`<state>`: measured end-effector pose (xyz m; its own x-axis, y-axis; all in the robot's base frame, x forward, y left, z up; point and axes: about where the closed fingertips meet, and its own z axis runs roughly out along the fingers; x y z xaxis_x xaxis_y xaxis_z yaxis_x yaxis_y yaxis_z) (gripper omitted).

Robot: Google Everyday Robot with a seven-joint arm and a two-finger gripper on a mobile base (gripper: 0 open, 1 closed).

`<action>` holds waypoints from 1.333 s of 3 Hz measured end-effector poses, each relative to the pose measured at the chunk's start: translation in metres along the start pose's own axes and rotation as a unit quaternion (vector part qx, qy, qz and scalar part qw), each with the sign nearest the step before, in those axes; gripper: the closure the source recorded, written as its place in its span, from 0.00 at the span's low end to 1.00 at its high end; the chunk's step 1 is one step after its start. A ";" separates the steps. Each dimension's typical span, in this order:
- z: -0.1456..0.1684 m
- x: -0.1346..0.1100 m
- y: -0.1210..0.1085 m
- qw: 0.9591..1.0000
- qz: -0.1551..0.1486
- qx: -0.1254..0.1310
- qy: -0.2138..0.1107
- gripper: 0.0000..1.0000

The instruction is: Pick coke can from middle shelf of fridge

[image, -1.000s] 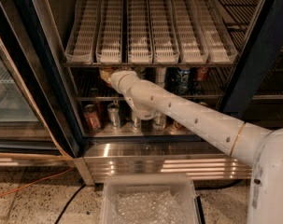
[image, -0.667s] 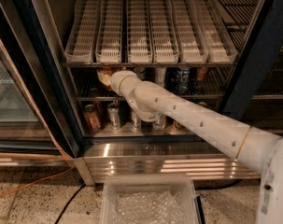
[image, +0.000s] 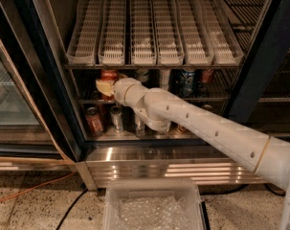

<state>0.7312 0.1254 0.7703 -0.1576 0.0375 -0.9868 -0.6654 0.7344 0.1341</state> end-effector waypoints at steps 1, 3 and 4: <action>-0.015 0.000 0.012 1.000 0.004 -0.016 0.008 1.00; -0.064 0.009 0.011 0.999 -0.025 -0.013 0.017 1.00; -0.101 0.021 -0.007 0.999 -0.040 -0.012 0.019 1.00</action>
Offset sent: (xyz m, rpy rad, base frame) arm -0.0536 -0.0346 0.0009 -0.0454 0.0367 -0.0020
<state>0.6584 0.0528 0.7574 -0.1311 -0.0467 -0.9903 -0.6945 0.7171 0.0581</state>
